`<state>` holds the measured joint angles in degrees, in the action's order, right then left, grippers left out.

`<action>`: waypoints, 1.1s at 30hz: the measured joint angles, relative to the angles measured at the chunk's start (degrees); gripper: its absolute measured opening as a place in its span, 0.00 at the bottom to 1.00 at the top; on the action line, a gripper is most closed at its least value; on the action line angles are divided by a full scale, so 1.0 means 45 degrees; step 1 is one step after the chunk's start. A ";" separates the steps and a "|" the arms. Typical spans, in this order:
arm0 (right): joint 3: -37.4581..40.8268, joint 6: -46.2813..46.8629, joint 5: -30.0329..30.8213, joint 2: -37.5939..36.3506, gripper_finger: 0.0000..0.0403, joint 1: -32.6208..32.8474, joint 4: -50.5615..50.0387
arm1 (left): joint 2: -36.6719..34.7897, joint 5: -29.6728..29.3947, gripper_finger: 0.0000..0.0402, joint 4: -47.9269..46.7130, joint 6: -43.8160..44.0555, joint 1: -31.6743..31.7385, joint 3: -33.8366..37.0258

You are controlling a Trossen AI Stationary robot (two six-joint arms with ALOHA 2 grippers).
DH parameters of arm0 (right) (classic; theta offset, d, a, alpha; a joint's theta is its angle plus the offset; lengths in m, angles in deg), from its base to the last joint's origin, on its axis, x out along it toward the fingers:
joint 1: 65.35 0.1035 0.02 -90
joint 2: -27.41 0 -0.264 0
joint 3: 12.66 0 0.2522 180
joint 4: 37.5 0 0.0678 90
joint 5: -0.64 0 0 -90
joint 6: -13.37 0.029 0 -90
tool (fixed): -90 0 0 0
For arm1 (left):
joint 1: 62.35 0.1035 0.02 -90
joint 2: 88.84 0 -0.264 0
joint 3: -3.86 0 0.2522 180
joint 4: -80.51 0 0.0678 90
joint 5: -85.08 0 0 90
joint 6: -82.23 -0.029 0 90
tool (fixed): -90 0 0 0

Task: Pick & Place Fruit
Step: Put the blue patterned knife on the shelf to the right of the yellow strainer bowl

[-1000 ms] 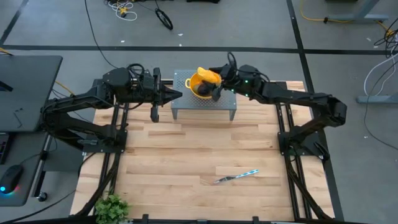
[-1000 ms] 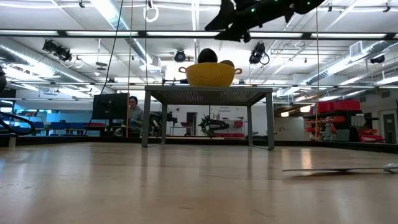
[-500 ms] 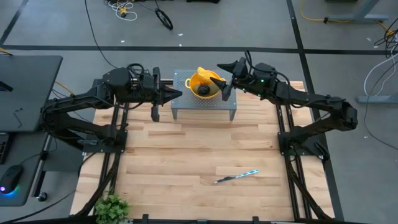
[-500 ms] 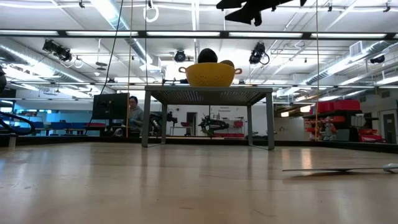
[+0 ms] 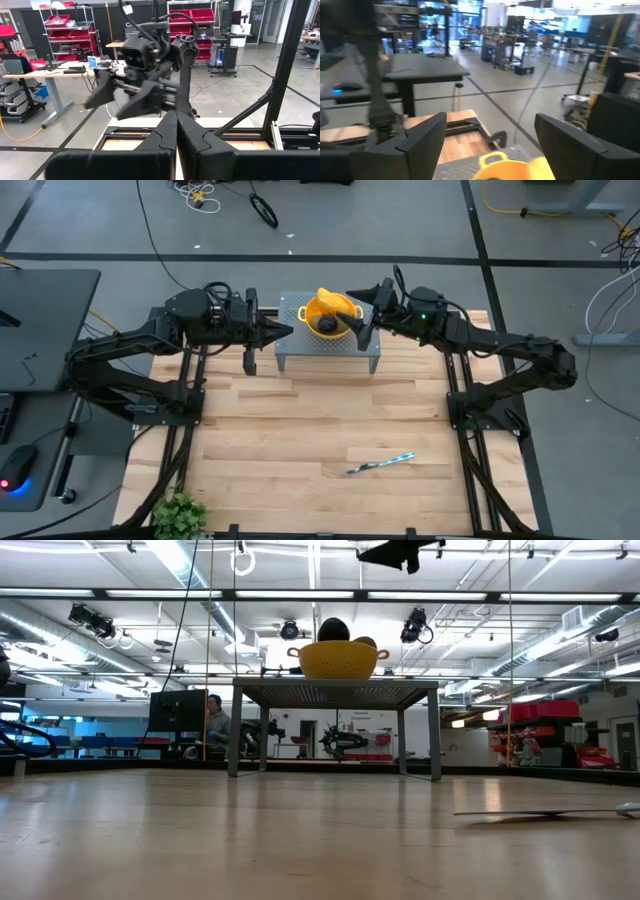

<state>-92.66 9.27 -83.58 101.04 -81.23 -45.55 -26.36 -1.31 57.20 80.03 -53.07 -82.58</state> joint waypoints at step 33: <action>-0.0005 0.0515 0.0035 -0.0836 0.74 0.2725 -0.1629 | -0.1054 0.0774 0.00 -0.2969 -0.0189 0.0000 0.0000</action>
<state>-92.68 11.59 -83.43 97.28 -68.96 -52.88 -31.11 2.18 43.84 79.18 -53.07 -82.58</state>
